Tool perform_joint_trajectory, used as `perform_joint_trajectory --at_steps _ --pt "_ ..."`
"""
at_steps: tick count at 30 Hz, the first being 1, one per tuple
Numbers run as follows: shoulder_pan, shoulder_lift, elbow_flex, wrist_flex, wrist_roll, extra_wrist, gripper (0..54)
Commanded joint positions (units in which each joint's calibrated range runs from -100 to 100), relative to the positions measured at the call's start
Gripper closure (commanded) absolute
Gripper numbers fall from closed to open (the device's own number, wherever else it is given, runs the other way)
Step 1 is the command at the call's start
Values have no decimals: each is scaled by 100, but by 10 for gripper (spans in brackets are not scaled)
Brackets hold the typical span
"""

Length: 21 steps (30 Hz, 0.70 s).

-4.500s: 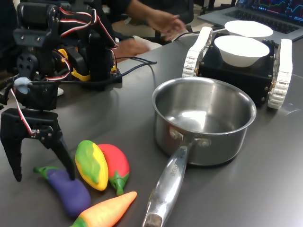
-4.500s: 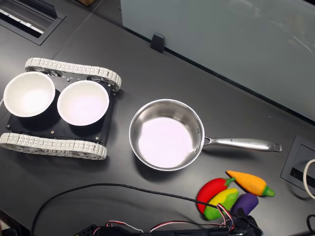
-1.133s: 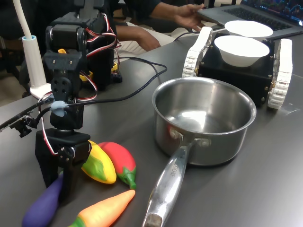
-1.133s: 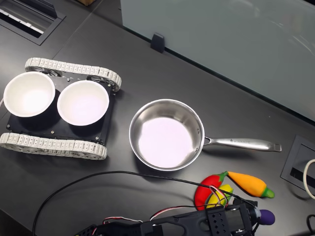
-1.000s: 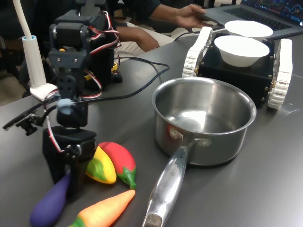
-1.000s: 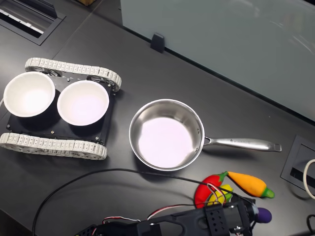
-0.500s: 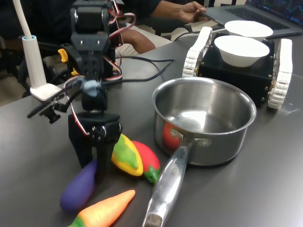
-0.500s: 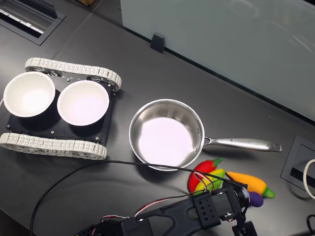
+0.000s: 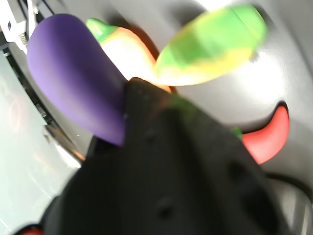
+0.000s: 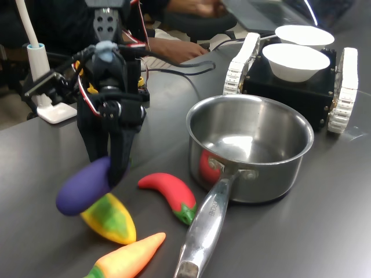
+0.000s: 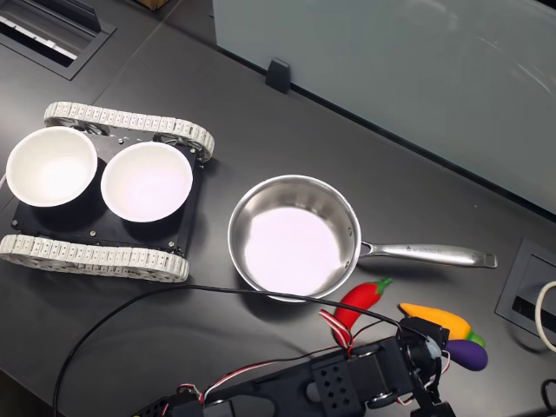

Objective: Pick up the brinjal and place them in the pan

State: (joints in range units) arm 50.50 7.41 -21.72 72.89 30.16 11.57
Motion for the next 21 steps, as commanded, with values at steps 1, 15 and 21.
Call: perform_joint_trajectory --at_steps 1,15,21 --pt "-15 -956 5 -342 -127 -31 534" --pt "-726 -2204 795 -504 -972 -23 534" --pt "-1024 -2845 1231 -700 -1275 -23 534"
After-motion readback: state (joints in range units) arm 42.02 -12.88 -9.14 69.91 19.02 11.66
